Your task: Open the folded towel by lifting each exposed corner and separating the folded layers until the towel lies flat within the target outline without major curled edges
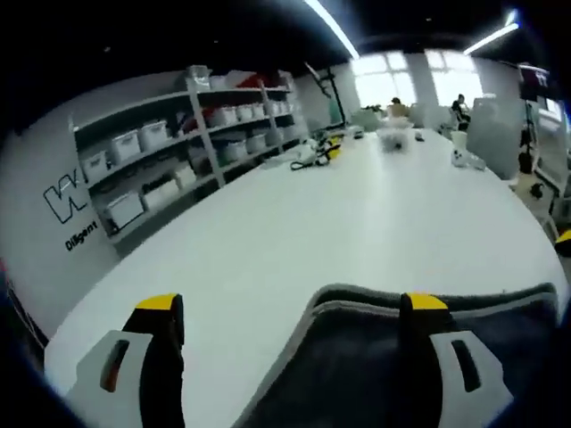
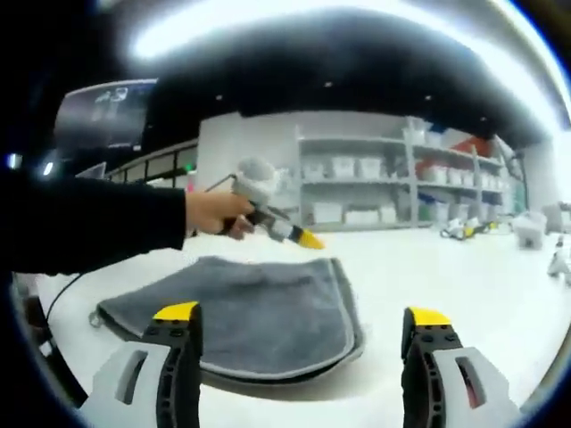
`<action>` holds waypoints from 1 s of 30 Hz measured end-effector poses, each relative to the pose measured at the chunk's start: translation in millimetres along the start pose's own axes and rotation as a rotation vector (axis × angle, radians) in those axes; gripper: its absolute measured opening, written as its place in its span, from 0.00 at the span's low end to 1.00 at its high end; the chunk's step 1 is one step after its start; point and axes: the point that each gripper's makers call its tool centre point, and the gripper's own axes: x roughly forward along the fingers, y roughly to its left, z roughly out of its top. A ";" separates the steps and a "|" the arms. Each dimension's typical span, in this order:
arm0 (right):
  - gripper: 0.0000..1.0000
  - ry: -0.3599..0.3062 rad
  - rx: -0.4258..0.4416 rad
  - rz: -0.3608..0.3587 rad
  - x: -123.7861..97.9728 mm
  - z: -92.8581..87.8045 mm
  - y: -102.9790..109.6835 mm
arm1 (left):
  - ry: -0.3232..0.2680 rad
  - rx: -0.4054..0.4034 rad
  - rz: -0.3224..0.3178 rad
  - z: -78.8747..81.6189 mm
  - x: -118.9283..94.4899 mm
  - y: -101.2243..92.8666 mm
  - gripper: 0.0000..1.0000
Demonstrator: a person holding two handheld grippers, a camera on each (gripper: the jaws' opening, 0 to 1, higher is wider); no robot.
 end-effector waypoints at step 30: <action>0.75 0.189 0.049 0.014 36.0 -22.6 -1.5 | 0.056 0.078 -0.470 -19.4 21.9 -20.3 0.73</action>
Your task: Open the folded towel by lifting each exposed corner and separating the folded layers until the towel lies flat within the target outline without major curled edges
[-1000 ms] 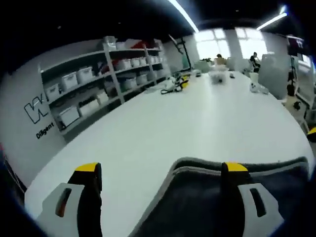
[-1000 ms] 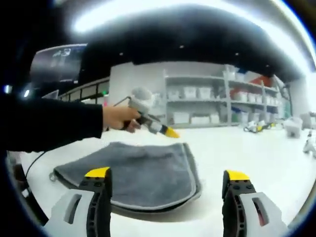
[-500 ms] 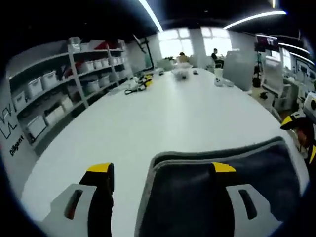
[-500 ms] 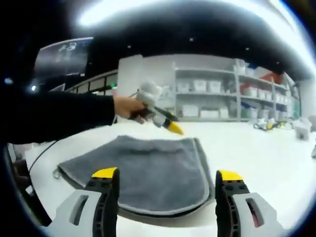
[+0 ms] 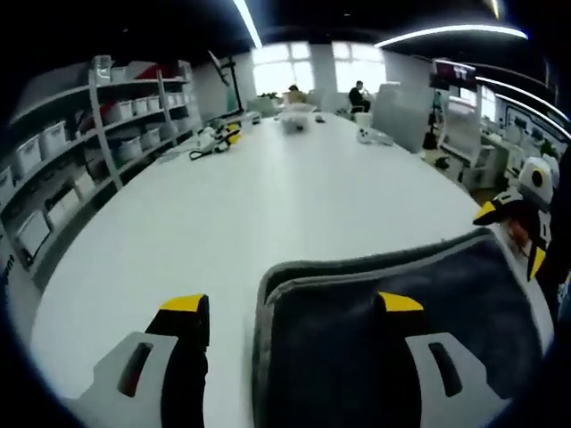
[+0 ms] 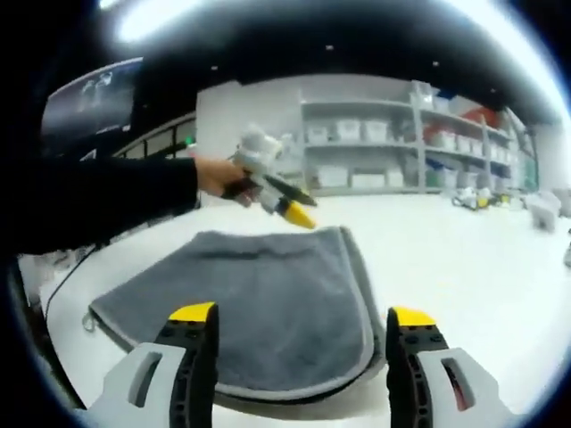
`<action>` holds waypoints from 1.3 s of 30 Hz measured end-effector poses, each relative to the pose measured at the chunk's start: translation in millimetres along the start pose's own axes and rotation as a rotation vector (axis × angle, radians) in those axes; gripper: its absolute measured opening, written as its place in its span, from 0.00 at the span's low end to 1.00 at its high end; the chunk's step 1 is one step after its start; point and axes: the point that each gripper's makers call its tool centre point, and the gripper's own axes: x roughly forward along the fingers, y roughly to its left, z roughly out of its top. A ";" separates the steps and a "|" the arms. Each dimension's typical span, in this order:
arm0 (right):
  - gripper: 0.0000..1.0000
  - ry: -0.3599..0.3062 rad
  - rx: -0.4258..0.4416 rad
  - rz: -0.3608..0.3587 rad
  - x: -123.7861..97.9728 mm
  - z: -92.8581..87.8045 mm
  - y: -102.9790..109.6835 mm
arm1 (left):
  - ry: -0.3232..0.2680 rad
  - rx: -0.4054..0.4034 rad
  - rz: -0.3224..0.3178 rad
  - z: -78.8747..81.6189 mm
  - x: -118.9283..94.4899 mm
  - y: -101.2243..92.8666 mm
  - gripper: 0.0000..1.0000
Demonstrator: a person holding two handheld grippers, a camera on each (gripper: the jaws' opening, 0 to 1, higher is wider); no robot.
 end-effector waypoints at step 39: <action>0.59 0.055 0.058 -0.032 -7.9 -23.9 -0.3 | 0.127 -0.035 -0.113 -20.2 31.4 -28.4 0.33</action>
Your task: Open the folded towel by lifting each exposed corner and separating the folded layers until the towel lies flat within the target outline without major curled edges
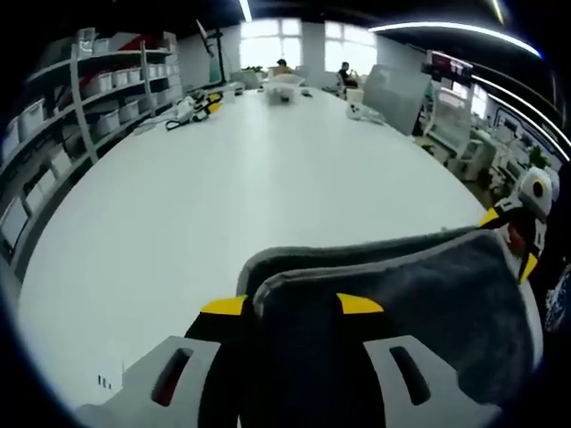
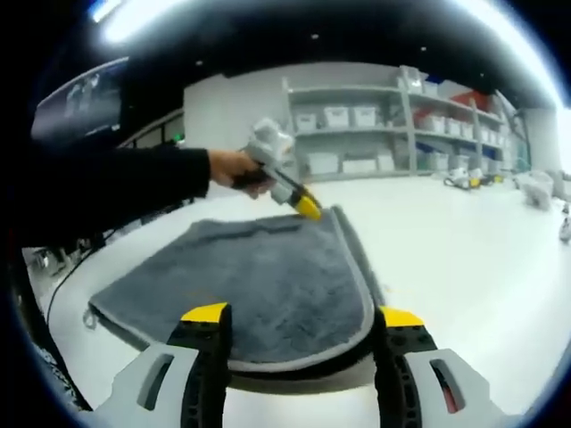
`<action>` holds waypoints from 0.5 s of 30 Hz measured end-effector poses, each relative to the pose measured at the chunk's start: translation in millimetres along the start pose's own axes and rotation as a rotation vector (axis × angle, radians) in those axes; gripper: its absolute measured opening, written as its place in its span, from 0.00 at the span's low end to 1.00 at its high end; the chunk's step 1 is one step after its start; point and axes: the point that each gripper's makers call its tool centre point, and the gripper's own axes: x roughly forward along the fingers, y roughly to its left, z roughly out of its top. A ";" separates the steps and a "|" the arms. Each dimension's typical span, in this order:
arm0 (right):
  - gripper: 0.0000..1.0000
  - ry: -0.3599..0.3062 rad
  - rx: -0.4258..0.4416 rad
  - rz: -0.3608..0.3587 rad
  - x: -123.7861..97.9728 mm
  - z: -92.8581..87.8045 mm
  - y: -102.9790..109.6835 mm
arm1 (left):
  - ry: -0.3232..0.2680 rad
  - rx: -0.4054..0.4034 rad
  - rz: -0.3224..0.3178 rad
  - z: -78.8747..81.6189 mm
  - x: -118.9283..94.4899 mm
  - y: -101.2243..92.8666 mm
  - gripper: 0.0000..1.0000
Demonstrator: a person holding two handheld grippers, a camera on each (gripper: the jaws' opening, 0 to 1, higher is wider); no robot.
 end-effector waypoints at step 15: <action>0.21 0.036 0.136 -0.001 2.2 -6.7 -15.8 | 0.006 -0.049 0.051 -6.8 7.2 27.3 0.18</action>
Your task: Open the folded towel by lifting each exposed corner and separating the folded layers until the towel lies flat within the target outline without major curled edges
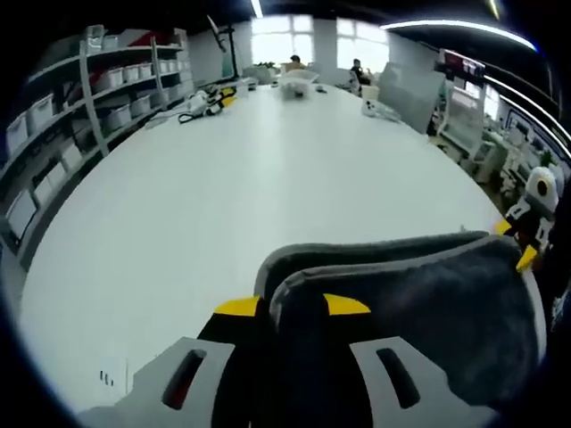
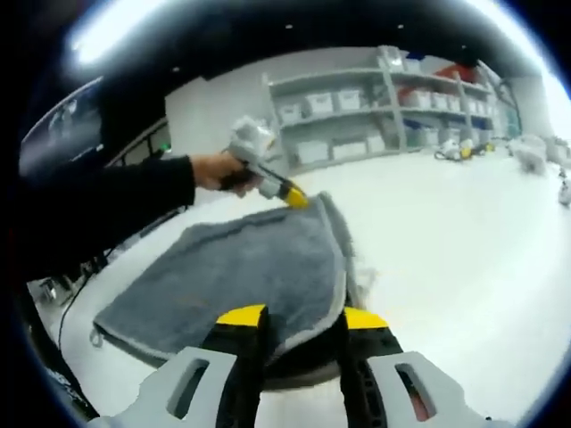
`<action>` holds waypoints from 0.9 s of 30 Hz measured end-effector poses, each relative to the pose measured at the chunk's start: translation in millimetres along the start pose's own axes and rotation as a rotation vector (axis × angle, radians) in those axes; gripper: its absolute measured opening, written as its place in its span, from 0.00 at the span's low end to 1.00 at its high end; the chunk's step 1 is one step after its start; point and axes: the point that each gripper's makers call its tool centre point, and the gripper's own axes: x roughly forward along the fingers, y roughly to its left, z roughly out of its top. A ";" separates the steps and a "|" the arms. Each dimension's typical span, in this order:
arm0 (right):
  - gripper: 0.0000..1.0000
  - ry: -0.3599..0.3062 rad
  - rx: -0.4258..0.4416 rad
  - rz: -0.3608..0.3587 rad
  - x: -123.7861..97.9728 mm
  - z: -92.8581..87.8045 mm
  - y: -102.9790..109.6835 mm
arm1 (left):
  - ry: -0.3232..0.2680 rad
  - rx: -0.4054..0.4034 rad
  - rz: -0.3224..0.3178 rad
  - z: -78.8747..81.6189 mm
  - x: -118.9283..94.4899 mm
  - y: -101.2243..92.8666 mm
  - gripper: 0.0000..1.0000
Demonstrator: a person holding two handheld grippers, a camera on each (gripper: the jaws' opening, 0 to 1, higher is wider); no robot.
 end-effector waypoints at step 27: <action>0.07 -0.036 -0.064 -0.033 -6.1 2.6 -0.5 | -0.057 0.027 0.017 9.6 -6.9 2.7 0.02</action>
